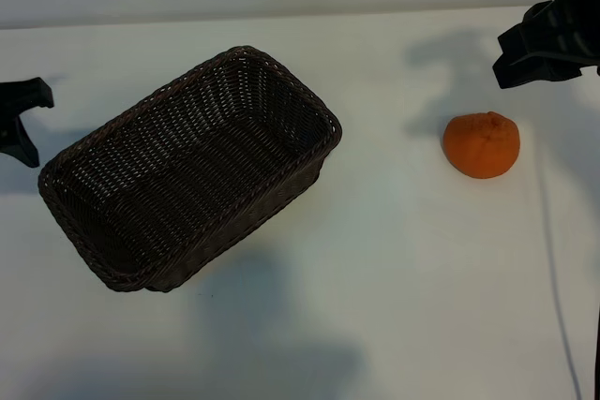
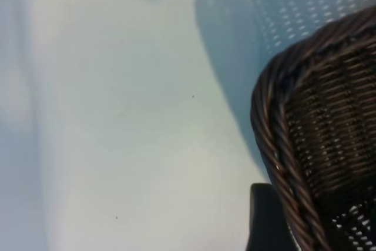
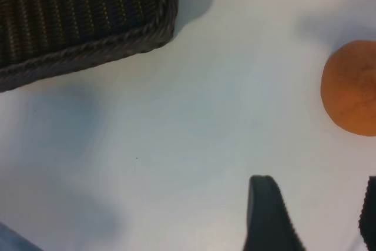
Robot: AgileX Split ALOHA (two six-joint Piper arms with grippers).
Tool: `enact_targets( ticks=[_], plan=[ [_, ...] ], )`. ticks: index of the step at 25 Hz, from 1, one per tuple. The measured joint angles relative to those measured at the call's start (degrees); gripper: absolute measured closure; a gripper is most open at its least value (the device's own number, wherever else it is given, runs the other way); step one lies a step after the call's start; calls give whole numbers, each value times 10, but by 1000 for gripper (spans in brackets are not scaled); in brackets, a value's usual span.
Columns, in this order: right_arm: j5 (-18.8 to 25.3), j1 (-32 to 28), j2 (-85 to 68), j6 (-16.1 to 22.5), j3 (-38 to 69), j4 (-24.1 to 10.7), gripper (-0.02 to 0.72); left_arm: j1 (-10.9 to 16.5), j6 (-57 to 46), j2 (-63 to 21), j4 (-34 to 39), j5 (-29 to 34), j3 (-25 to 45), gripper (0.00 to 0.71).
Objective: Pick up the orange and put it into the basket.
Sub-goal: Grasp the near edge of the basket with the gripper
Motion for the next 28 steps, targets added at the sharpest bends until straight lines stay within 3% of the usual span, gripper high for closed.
enact_targets(
  ticks=[8,18,28],
  plan=[
    [-1,0,0,0,0,0,312,0,-2,45,-24,-26,8,258],
    [-12,0,0,0,0,0,312,0,-8,51,-40,-97,92,258],
    [-15,0,0,0,0,0,312,0,-16,51,-53,-123,98,258]
  ],
)
